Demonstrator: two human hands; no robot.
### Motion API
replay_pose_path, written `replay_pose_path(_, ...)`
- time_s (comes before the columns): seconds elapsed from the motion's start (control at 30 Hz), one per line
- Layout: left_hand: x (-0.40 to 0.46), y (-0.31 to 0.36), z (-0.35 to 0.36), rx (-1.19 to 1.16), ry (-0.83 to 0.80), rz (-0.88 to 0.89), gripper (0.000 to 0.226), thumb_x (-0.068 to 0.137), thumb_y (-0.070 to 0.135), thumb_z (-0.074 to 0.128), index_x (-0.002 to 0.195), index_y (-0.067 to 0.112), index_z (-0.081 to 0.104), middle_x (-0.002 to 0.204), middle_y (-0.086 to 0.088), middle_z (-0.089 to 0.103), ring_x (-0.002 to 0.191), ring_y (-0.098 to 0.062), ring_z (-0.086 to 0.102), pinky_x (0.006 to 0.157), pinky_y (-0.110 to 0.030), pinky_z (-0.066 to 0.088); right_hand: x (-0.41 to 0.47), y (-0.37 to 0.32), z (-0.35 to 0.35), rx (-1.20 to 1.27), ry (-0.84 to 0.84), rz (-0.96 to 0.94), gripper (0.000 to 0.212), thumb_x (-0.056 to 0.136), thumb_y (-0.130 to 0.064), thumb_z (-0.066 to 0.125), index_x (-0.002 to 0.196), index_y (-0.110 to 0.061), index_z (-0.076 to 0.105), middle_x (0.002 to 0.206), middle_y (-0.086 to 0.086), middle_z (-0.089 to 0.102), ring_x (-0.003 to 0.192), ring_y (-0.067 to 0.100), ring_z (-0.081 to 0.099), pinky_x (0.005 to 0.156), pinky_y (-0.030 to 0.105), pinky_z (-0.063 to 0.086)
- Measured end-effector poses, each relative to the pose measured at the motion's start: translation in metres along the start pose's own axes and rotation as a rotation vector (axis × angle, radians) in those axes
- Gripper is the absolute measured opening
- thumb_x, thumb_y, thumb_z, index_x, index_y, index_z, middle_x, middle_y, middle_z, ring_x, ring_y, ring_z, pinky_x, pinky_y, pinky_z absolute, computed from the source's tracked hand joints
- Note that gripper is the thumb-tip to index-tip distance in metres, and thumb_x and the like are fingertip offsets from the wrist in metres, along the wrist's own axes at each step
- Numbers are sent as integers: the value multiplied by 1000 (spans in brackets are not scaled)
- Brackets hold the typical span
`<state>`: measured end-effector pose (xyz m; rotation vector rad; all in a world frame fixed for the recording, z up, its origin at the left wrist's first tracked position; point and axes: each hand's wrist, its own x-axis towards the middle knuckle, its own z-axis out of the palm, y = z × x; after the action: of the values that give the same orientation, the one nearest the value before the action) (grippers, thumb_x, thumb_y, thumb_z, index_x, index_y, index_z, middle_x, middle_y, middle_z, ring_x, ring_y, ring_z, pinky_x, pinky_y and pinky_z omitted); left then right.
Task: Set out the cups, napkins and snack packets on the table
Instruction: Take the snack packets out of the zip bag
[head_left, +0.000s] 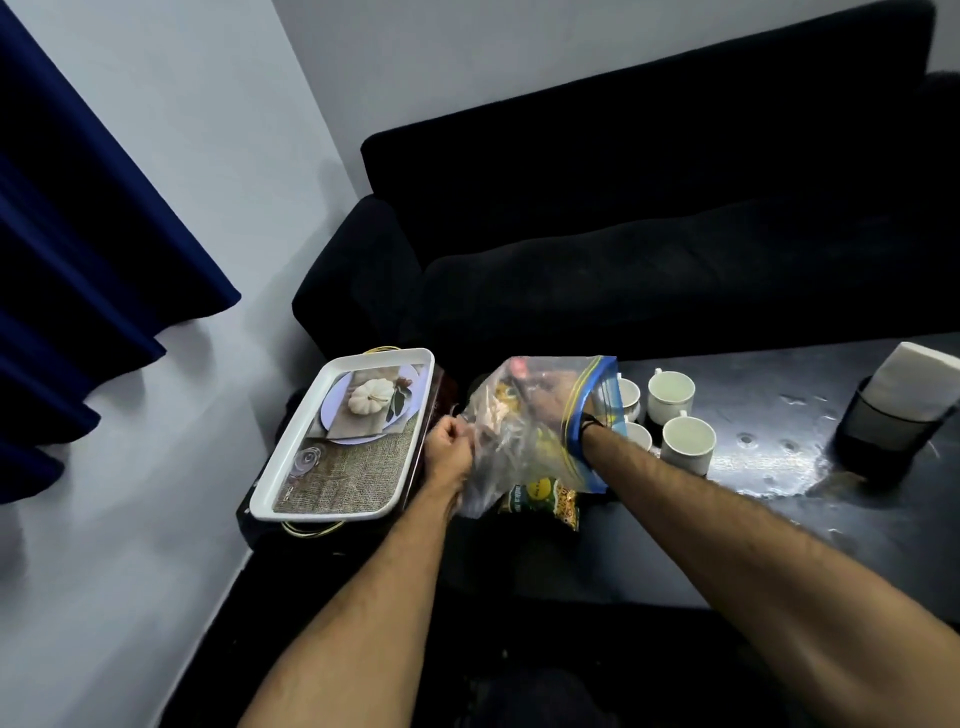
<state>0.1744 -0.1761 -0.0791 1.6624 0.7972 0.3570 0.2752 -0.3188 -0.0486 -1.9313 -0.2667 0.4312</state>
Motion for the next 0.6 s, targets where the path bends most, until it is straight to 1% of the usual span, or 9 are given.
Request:
replay_pose_path(0.07,4,6,-5,-61,176,-12,27,91,-4,49,73,15,46,81,-3,55,66,-13,51,52,-22,43,6,3,-10,-5,51,11,33,97,-8,52,128,3,58,131,24,58,124,34,54,89,16,43)
replay_pose_path(0.1,8,8,-9,-85,264,-22,27,92,-4,46,74,16,46,84,-5,56,67,-15,53,52,-23,43,8,3,-14,-18,119,5,30,95,-3,50,121,7,61,123,27,62,118,34,58,85,22,46)
replay_pose_path(0.17,17,15,-22,-155,453,-56,23,92,-5,41,80,13,48,89,-9,58,65,-15,52,50,-22,41,12,0,-24,-32,196,-46,24,86,-4,55,100,3,73,92,20,71,97,24,66,72,29,49)
replay_pose_path(0.2,22,18,-31,-199,541,-71,19,92,-5,40,85,11,49,91,-11,59,64,-15,53,48,-22,41,14,-2,-31,-10,195,-79,22,83,-8,61,98,-3,77,87,15,74,92,22,68,74,28,53)
replay_pose_path(0.27,32,21,-51,-258,667,-100,17,93,-1,40,97,8,53,99,-15,62,74,-23,61,55,-31,51,19,-4,-48,101,233,-89,23,84,-13,67,104,-8,76,96,16,76,95,28,71,86,44,57)
replay_pose_path(0.37,42,16,-71,-341,684,-164,26,94,-1,37,114,-1,53,118,-22,64,103,-33,67,88,-44,58,25,5,-69,139,494,-28,26,82,-18,64,105,-14,76,96,16,76,94,26,70,86,40,56)
replay_pose_path(0.43,43,12,-74,-395,680,-186,30,94,-3,35,118,-2,53,123,-24,62,109,-35,65,93,-49,55,25,11,-66,22,574,0,28,80,-16,62,104,-16,75,97,15,75,96,28,67,81,33,51)
replay_pose_path(0.53,37,5,-67,-435,693,-174,23,93,-4,39,108,1,55,122,-25,62,99,-28,66,89,-40,56,28,21,-42,-95,492,98,26,83,-14,61,105,-11,75,105,20,72,107,39,62,88,36,49)
replay_pose_path(0.6,35,2,-59,-434,688,-171,18,91,-7,41,93,8,51,108,-24,65,73,-19,66,64,-26,54,30,24,-20,-154,410,107,23,85,-17,61,102,-7,75,106,22,72,107,41,63,88,38,49)
